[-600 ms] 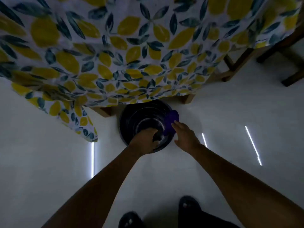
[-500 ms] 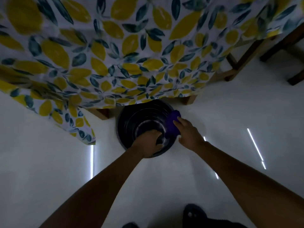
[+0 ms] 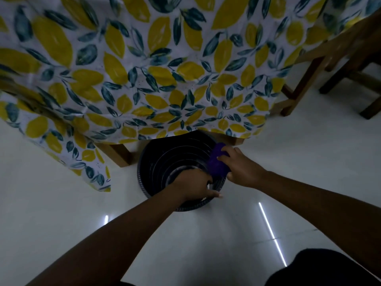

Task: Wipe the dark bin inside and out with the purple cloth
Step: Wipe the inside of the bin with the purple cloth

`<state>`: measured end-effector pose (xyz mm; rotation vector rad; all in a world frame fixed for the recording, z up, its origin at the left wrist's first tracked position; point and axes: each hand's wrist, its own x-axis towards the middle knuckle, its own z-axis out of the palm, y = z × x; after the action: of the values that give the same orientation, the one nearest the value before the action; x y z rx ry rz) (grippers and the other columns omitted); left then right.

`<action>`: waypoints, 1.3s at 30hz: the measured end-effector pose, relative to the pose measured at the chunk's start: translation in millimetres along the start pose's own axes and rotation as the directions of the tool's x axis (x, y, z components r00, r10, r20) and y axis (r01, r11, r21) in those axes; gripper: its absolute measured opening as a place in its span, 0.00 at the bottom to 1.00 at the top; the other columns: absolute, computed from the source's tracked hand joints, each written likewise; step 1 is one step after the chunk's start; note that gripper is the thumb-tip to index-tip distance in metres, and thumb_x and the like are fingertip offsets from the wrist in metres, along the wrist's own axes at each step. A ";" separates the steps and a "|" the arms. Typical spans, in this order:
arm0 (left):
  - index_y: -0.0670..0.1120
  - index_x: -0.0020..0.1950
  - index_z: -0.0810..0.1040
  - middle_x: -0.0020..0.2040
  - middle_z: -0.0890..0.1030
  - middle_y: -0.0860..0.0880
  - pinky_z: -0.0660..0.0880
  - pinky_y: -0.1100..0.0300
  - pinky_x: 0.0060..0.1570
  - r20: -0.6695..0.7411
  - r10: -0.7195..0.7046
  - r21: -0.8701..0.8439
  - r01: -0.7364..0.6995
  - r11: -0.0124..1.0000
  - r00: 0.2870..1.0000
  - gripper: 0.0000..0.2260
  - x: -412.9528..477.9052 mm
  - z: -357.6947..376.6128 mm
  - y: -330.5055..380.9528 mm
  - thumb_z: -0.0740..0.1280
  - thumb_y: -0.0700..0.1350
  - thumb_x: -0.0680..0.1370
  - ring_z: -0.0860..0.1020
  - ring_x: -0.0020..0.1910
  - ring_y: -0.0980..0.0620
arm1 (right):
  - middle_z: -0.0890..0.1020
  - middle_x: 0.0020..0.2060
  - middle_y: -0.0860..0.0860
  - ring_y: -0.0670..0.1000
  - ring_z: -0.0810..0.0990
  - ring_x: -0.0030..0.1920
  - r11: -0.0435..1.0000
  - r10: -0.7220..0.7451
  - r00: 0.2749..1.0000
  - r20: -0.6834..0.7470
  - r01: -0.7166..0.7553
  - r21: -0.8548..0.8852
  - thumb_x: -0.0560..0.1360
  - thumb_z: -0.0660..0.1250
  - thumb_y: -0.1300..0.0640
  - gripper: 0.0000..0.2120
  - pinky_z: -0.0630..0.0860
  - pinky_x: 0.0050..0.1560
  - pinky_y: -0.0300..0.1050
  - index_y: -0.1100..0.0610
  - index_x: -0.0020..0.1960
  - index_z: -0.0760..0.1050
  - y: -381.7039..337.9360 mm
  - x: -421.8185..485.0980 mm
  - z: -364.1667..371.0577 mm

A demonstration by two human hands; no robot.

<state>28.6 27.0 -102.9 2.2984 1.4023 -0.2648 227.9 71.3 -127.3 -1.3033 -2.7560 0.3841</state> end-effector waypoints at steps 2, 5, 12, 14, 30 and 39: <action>0.47 0.37 0.77 0.36 0.80 0.50 0.75 0.55 0.35 0.039 -0.001 0.050 -0.001 0.999 0.999 0.26 -3.6 1.9 4.1 0.61 0.71 0.68 0.77 0.35 0.53 | 0.74 0.58 0.66 0.69 0.75 0.54 1.000 -0.012 1.000 -0.017 0.012 0.011 0.58 0.73 0.68 0.27 0.77 0.52 0.59 0.66 0.58 0.78 -2.0 0.4 -0.4; 0.47 0.38 0.73 0.40 0.80 0.48 0.68 0.59 0.34 0.053 0.008 0.037 -0.010 0.999 0.999 0.17 -9.4 8.1 9.6 0.66 0.61 0.72 0.74 0.36 0.50 | 0.76 0.54 0.64 0.67 0.76 0.49 1.000 -0.013 1.000 0.008 0.013 0.010 0.59 0.70 0.66 0.22 0.79 0.45 0.57 0.64 0.53 0.79 -4.1 5.6 -5.0; 0.48 0.40 0.72 0.42 0.81 0.44 0.74 0.55 0.39 -0.107 -0.007 -0.069 -0.001 0.998 0.994 0.06 -19.5 -0.3 3.9 0.62 0.50 0.73 0.79 0.42 0.42 | 0.75 0.56 0.60 0.62 0.72 0.55 0.988 0.132 0.991 -0.020 -0.130 0.084 0.69 0.69 0.61 0.18 0.71 0.54 0.51 0.61 0.59 0.78 -10.5 20.4 -31.5; 0.45 0.43 0.75 0.44 0.81 0.43 0.73 0.55 0.41 -0.171 -0.034 -0.075 0.022 0.997 0.985 0.11 -27.1 -13.7 -3.8 0.61 0.53 0.74 0.79 0.43 0.42 | 0.76 0.56 0.59 0.61 0.72 0.57 0.980 0.168 0.984 -0.062 -0.160 0.117 0.71 0.68 0.60 0.19 0.70 0.56 0.50 0.60 0.61 0.77 -17.2 17.6 -39.3; 0.47 0.49 0.78 0.44 0.80 0.51 0.71 0.57 0.42 -0.355 -0.210 -0.479 0.015 0.878 0.911 0.08 -36.9 -47.6 -57.6 0.61 0.47 0.80 0.77 0.43 0.51 | 0.70 0.43 0.49 0.46 0.69 0.41 0.905 0.334 0.791 -0.512 -0.116 0.409 0.68 0.60 0.56 0.10 0.61 0.39 0.37 0.59 0.46 0.72 -56.2 5.7 -65.6; 0.47 0.45 0.76 0.41 0.77 0.51 0.67 0.58 0.40 -0.318 -0.278 -0.591 0.040 0.806 0.906 0.07 -16.6 -24.5 -77.1 0.61 0.46 0.80 0.74 0.41 0.52 | 0.76 0.47 0.54 0.54 0.75 0.48 0.975 0.126 0.915 -0.382 -0.043 0.219 0.65 0.62 0.54 0.19 0.72 0.45 0.43 0.61 0.53 0.75 -66.3 -3.2 -23.8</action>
<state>-48.6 55.3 -95.1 1.7735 1.5950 0.5443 184.1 33.1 -87.3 -1.2866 -2.2686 0.3550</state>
